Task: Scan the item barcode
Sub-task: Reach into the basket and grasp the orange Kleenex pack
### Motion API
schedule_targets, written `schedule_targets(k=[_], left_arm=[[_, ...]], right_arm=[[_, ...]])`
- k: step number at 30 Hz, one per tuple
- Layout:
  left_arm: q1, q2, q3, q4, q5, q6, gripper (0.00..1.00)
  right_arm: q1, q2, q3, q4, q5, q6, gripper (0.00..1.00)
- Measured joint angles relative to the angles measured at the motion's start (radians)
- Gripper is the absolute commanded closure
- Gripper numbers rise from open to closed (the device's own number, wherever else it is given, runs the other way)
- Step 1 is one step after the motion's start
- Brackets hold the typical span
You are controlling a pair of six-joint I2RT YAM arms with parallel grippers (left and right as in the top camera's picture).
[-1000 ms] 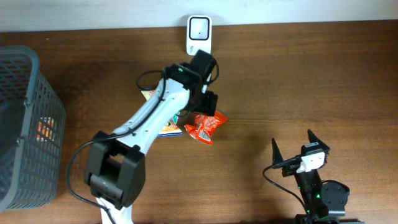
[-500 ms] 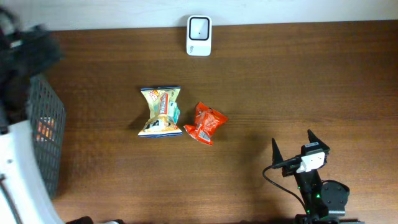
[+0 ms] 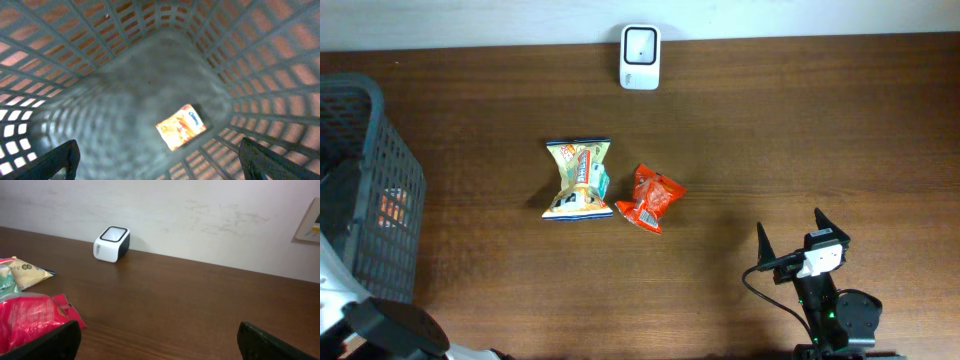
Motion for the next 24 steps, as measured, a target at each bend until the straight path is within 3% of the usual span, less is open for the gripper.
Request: schedule_targets(k=[6,13,24], left_arm=[[0.043,0.059,-0.075,0.113,0.059,0.176,0.02],[0.043,0.204,-0.085,0.131,0.212,0.492,0.02],[0.043,0.349,-0.088,0.134,0.301,0.692,0.06]], right_arm=[[0.000,0.000,0.000,0.000,0.000,0.000,0.01],[0.000,0.000,0.000,0.000,0.000,0.000,0.01],[0.000,0.000,0.000,0.000,0.000,0.000,0.01]])
